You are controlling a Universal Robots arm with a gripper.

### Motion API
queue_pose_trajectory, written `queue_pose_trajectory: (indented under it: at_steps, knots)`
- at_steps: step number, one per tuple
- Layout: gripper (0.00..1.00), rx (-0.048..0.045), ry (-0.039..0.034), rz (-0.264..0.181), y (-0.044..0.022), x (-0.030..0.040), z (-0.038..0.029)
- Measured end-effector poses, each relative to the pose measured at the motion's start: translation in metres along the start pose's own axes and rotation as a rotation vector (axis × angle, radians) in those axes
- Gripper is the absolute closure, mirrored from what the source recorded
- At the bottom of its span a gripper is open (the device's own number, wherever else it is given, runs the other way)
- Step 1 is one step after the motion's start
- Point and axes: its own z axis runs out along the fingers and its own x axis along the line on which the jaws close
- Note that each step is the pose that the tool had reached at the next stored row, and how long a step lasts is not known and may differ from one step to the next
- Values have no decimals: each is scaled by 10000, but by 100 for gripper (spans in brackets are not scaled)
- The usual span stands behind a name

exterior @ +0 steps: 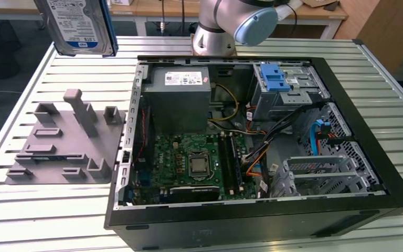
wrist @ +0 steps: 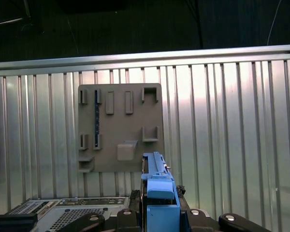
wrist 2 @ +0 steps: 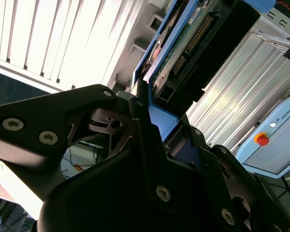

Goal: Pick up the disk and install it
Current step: 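Pick up the disk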

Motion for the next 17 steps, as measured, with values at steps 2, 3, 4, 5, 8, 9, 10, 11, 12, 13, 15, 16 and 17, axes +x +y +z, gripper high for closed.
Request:
queue_pose_trajectory:
  at_steps: [2, 3, 4, 5, 8, 9, 10, 11, 12, 13, 15, 16, 17]
  knots:
    - [64, 0, 0, 1, -7, 0, 0]
    - [64, 0, 0, 0, -11, -1, 0]
    - [64, 0, 1, 0, -14, -1, 0]
    - [64, 0, 0, 1, -14, -1, 0]
    - [64, 0, 0, 0, -16, -1, -1]
    - [64, 0, 0, 0, -16, -1, 0]
    - [64, 0, 0, 1, -16, 0, 0]
    - [64, 0, 0, -1, -17, 2, 0]
    - [64, 0, 0, -1, -18, 5, 0]
    - [64, 0, 0, -1, -17, 9, 0]
    - [64, 1, 0, 0, -18, 21, 0]
    - [64, 0, 0, -1, -18, 28, 0]
    - [64, 1, -1, 0, -19, 36, 1]
